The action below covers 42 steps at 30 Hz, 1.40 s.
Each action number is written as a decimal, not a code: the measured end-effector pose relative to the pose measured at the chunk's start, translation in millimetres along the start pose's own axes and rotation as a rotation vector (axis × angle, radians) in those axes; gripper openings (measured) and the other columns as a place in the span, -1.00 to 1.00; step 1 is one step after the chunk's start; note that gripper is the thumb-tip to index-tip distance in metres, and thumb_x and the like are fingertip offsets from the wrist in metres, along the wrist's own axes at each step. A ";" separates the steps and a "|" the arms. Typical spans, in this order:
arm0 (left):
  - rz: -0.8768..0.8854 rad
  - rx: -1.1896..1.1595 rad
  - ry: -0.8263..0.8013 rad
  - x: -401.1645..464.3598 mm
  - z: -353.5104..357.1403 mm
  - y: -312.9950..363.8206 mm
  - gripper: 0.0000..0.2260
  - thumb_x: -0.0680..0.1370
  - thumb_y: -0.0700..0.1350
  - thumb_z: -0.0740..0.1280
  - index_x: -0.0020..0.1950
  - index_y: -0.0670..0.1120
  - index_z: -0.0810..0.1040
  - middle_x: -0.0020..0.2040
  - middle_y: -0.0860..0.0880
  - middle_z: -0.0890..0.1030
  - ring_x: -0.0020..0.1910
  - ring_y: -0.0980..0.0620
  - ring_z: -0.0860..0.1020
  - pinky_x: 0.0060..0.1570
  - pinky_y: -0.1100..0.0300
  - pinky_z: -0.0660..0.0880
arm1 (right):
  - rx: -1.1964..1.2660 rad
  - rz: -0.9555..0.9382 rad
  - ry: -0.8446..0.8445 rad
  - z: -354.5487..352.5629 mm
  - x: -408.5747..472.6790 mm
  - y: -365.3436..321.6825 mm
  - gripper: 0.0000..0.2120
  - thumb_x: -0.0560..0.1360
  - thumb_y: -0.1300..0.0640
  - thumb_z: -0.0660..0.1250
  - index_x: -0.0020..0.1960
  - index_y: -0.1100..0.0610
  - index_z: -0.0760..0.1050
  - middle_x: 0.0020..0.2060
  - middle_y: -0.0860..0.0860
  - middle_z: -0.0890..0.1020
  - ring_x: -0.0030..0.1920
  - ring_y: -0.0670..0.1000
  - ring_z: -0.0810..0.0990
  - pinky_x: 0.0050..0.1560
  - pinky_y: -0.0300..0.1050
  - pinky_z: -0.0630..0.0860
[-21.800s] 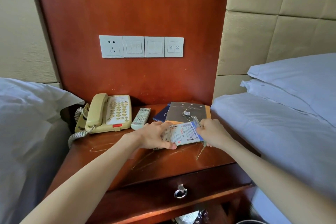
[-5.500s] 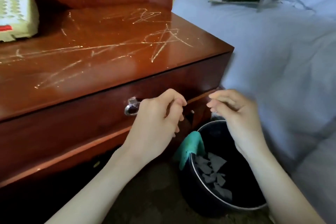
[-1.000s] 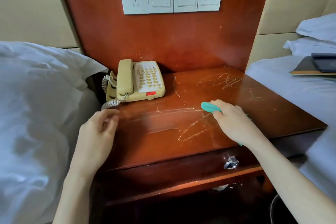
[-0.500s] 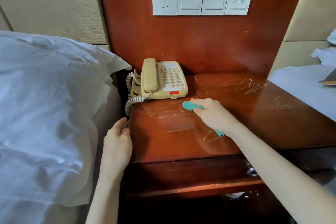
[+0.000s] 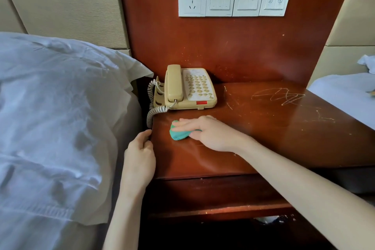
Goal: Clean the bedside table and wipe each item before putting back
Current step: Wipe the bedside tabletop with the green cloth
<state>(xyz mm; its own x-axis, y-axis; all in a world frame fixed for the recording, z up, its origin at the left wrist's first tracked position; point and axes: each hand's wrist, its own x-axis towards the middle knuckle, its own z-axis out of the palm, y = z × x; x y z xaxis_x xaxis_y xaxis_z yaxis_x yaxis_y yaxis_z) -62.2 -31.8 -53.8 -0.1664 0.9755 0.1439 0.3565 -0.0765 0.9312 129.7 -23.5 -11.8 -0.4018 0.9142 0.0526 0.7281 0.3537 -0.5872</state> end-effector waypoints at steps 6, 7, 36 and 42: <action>0.032 0.005 -0.022 2.0 0.5 -3.6 -0.66 0.59 -0.23 0.13 0.32 -0.02 0.50 -0.15 0.16 0.58 -0.21 0.26 0.51 -0.15 0.25 0.45 | 0.235 -0.005 -0.083 -23.3 -59.3 16.2 -0.48 0.53 0.39 0.17 0.15 -0.19 0.58 0.32 -0.22 0.48 0.38 -0.28 0.30 0.46 -0.15 0.20; 0.039 0.008 -0.023 1.7 0.5 -4.1 -0.65 0.59 -0.23 0.14 0.33 -0.01 0.49 -0.16 0.19 0.56 -0.23 0.28 0.50 -0.18 0.31 0.43 | 0.269 -0.006 -0.089 -26.4 -68.5 18.9 -0.48 0.52 0.42 0.16 0.13 -0.16 0.60 0.29 -0.23 0.51 0.37 -0.29 0.32 0.43 -0.22 0.24; 0.102 0.028 -0.104 -3.0 2.5 11.5 -0.70 0.60 -0.20 0.18 0.29 0.01 0.51 0.18 -0.03 0.56 0.08 0.06 0.47 0.06 0.23 0.32 | -0.136 0.073 0.171 -2.9 -39.4 11.9 -0.48 0.57 0.32 0.06 0.40 -0.13 0.38 0.42 -0.24 0.33 0.46 -0.22 0.15 0.32 -0.30 -0.10; 0.088 -0.006 -0.116 -5.1 1.4 12.3 -0.69 0.61 -0.19 0.16 0.30 0.02 0.51 0.21 -0.03 0.55 0.14 0.04 0.48 0.09 0.23 0.34 | -0.097 -0.092 0.055 4.6 -62.7 2.1 -0.49 0.58 0.36 0.07 0.38 -0.09 0.41 0.40 -0.24 0.36 0.43 -0.32 0.15 0.39 -0.42 -0.05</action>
<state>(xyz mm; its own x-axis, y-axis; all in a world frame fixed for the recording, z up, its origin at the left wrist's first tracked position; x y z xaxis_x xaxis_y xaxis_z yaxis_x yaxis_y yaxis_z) -55.7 -37.4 -43.6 -0.0276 0.9823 0.1854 0.3592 -0.1633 0.9189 153.8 -81.0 -20.0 -0.4404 0.8855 0.1483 0.7408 0.4517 -0.4972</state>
